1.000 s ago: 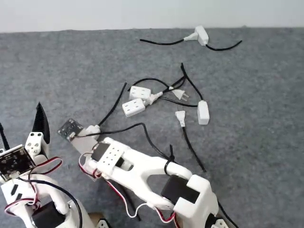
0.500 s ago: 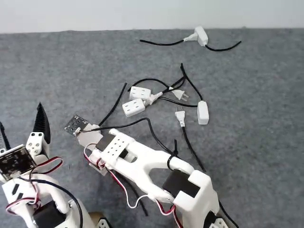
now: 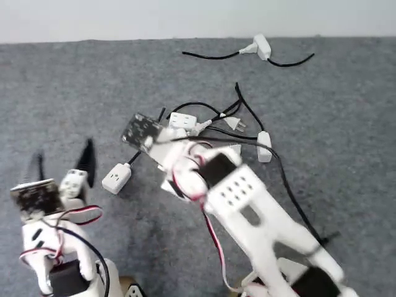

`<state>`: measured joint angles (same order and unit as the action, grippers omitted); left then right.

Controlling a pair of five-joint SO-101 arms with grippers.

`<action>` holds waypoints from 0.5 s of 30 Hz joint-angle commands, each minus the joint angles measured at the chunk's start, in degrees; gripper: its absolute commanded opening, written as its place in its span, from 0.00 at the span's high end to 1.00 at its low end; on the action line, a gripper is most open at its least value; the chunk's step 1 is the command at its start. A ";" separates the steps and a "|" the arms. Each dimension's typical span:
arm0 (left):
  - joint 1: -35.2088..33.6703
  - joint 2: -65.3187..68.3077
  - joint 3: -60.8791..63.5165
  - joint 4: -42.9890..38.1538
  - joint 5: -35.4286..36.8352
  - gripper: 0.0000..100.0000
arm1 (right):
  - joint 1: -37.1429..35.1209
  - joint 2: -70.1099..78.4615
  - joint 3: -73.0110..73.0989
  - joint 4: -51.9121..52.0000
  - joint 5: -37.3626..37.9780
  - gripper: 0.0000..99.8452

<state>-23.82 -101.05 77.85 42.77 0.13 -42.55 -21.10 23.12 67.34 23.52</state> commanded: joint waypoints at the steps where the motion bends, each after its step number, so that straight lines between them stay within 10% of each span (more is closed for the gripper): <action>1: 9.23 0.00 -1.63 4.75 0.35 0.65 | 0.75 -11.03 4.48 -3.12 3.96 0.99; 15: 23.56 -0.09 -9.89 16.70 -2.46 0.65 | -1.71 -12.44 7.30 -6.20 3.87 0.99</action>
<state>-7.82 -101.14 69.14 59.03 0.04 -43.08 -31.03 30.77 63.12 26.77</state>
